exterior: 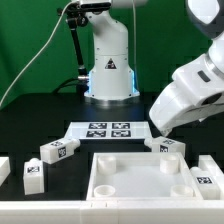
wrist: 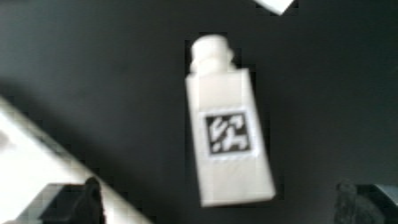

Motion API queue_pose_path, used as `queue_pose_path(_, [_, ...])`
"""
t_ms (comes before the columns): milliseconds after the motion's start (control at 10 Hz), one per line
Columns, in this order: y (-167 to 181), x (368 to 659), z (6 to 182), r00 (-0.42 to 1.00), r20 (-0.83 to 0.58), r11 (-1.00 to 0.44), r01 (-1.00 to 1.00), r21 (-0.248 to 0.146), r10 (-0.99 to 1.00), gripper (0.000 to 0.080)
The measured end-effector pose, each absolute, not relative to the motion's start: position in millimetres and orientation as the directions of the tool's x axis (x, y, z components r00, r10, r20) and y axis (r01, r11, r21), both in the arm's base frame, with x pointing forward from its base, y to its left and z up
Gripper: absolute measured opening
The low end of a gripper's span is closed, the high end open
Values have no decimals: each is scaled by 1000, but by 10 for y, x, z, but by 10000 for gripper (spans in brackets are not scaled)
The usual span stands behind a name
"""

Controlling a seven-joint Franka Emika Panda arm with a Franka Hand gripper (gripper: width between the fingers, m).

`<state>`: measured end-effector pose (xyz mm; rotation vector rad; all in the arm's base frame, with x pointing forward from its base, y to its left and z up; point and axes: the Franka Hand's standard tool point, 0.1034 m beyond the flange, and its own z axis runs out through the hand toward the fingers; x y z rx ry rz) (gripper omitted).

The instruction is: Assemble one leg

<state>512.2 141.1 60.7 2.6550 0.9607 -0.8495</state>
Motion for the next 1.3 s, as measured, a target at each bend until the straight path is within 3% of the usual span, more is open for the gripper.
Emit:
queue_pose_path(200, [1414,5103,597,619,-585,-771,637,-15,524,649])
queue_pose_path(400, [1406,4960,575,535,-700,-774,632,-39,472,649])
queue_pose_path(600, [1341,4886,512,463,-777,-764,645,-33,425,649])
queue_pose_path(800, [1291,4947,518,366,-851,-768,637,-65,376,649])
queue_pose_path(900, [1305,4973,463,353,-855,-766,638,-79,381,649])
queue_pose_path(1300, [1334,4957,303,382,-832,-761,645,-72,402,649])
